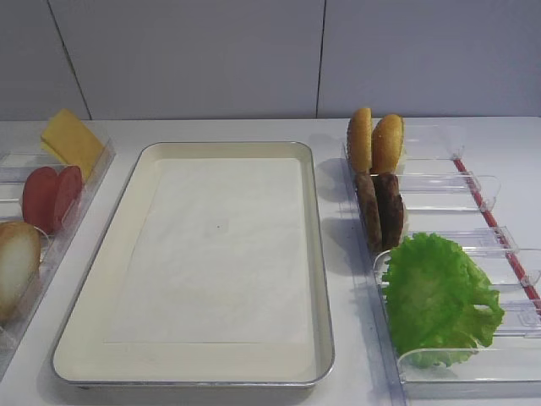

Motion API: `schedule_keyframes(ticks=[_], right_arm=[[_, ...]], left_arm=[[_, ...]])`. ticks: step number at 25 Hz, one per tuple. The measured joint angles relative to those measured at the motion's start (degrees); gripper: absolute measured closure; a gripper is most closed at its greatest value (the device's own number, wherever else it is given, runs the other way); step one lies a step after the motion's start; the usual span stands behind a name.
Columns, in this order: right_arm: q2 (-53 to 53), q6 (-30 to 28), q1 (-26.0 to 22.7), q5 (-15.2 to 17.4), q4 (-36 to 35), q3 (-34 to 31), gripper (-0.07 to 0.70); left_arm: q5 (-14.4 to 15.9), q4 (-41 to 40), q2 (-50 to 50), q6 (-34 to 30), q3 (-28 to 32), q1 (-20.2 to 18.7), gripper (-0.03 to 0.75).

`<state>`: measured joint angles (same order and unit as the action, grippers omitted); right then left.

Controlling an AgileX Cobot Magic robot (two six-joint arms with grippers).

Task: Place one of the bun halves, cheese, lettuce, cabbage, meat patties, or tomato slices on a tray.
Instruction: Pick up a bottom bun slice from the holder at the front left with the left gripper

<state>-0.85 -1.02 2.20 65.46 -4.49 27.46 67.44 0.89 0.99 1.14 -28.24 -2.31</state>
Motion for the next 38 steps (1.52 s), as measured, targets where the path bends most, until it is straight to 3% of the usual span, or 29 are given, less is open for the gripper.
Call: schedule_keyframes(ticks=[34,38], right_arm=[[0.0,0.0,0.0,0.0,0.0,0.0,0.374],[0.0,-0.1,0.0,0.0,0.0,0.0,0.374]], left_arm=[[0.0,1.4,0.0,0.0,-0.1,0.0,0.23],[-0.2,2.7,-3.5,0.0,-2.0,0.0,0.246]])
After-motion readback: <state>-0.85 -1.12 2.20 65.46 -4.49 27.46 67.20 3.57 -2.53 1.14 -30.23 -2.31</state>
